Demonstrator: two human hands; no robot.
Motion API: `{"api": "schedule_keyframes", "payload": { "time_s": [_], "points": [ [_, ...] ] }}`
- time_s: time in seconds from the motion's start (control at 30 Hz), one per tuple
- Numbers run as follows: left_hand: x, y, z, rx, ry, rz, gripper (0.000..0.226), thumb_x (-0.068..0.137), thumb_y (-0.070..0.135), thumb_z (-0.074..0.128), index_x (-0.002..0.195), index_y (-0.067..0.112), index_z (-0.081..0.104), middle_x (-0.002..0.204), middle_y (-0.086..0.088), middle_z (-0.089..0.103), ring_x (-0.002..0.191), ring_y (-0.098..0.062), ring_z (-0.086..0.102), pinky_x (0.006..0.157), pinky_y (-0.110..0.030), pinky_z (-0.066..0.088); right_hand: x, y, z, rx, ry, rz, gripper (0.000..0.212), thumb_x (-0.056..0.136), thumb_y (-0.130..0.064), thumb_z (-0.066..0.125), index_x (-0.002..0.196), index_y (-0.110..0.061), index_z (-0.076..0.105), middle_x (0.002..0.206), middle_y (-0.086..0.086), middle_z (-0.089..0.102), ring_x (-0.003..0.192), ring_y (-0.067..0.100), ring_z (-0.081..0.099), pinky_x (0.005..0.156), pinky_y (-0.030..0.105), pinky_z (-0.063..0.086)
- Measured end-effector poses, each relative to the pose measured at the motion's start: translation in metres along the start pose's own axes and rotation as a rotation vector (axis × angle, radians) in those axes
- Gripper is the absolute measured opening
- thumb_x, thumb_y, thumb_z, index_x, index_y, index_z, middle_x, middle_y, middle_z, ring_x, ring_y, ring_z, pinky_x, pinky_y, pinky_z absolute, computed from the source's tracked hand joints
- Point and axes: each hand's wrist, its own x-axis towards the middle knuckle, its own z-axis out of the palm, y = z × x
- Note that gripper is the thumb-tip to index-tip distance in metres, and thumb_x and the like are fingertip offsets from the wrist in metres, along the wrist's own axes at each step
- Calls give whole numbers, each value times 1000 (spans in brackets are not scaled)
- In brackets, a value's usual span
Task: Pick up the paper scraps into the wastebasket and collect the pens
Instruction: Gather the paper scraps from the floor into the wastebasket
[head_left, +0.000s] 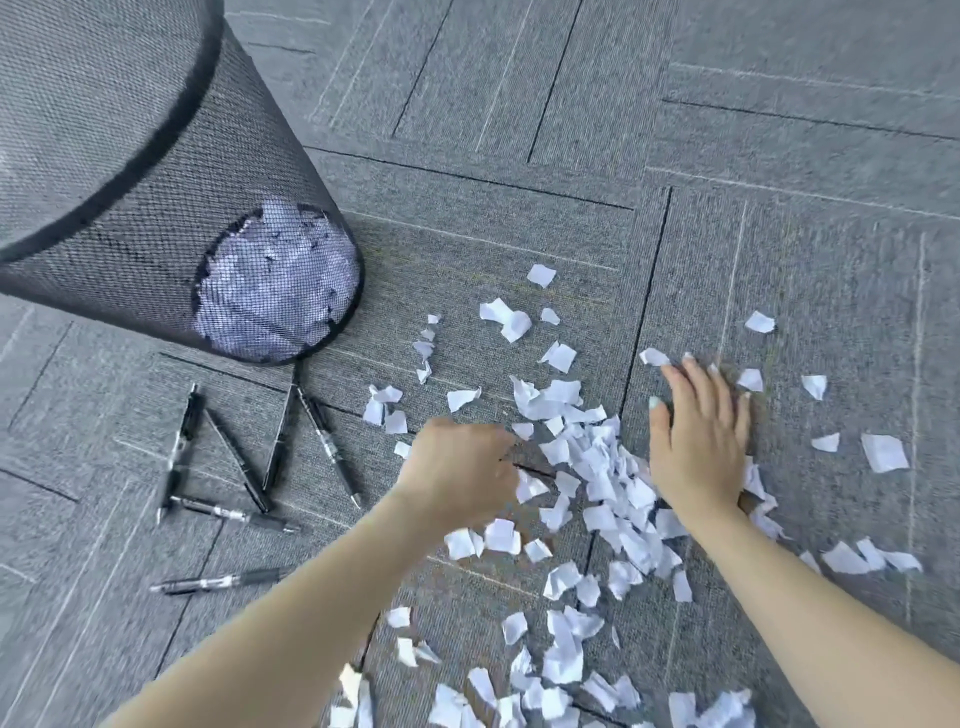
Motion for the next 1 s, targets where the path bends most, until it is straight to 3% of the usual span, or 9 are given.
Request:
{"api": "schedule_keyframes", "payload": {
  "time_s": [0.07, 0.2, 0.4, 0.57, 0.7, 0.77, 0.83, 0.9, 1.0],
  "points": [
    [18, -15, -11, -37, 196, 18, 24, 88, 19, 39, 79, 14, 61, 73, 1, 62, 65, -17, 59, 88, -36, 46, 1, 0, -1, 8, 11, 7, 53, 92, -41, 17, 137, -21, 38, 149, -1, 31, 140, 21, 20, 114, 45, 4],
    [87, -12, -37, -249, 407, 5, 25, 93, 16, 43, 103, 13, 66, 109, -2, 61, 93, -17, 59, 95, -36, 45, 2, -3, 0, -17, -12, 7, 50, 93, -38, 20, 135, -19, 39, 147, 2, 33, 139, 22, 21, 115, 49, 7],
    [172, 10, -53, -155, 274, 43, 43, 94, 17, 43, 137, 23, 38, 148, 2, 31, 140, -19, 19, 114, -50, 8, 4, -5, -2, -35, -13, 7, 49, 93, -37, 21, 135, -19, 40, 147, 2, 34, 139, 22, 21, 114, 47, 5],
    [164, -8, -41, -180, 259, 0, 35, 93, 13, 45, 127, 18, 48, 135, -3, 43, 126, -23, 38, 108, -41, 31, 7, -5, -4, -26, -15, -2, 47, 92, -34, 24, 134, -20, 39, 146, 2, 34, 139, 22, 21, 115, 48, 5],
    [99, -4, -12, -464, 302, 98, 22, 91, 26, 50, 104, 16, 64, 109, 1, 61, 100, -9, 49, 98, -37, 40, 6, -4, -4, -3, -8, 1, 46, 91, -32, 25, 132, -19, 40, 146, 4, 34, 139, 24, 21, 114, 51, 7],
    [85, -11, -5, -531, 499, 13, 27, 88, 34, 49, 103, 19, 66, 114, 3, 60, 107, -7, 46, 102, -39, 33, 5, -4, -4, 3, -14, 0, 44, 91, -31, 27, 132, -19, 39, 146, 3, 33, 139, 24, 20, 114, 51, 8],
    [94, -32, -3, -561, 606, -248, 35, 88, 41, 43, 115, 26, 60, 132, 4, 49, 126, -13, 36, 109, -46, 21, 5, -3, -4, 0, -12, 1, 44, 91, -30, 28, 132, -19, 39, 147, 3, 32, 139, 24, 20, 114, 51, 7],
    [103, -55, 1, -573, 516, -436, 40, 91, 42, 37, 129, 32, 49, 146, 4, 33, 138, -18, 21, 113, -52, 10, 4, -4, -4, 1, -15, 7, 45, 91, -31, 27, 132, -19, 38, 147, 4, 32, 139, 24, 19, 114, 51, 7],
    [91, -54, 21, -609, 428, -325, 45, 92, 42, 31, 135, 32, 41, 153, 8, 18, 142, -14, 7, 116, -49, 3, 5, -5, -4, 6, -12, 2, 45, 91, -31, 26, 133, -18, 38, 147, 4, 31, 139, 24, 19, 114, 51, 6]
  ]
}}
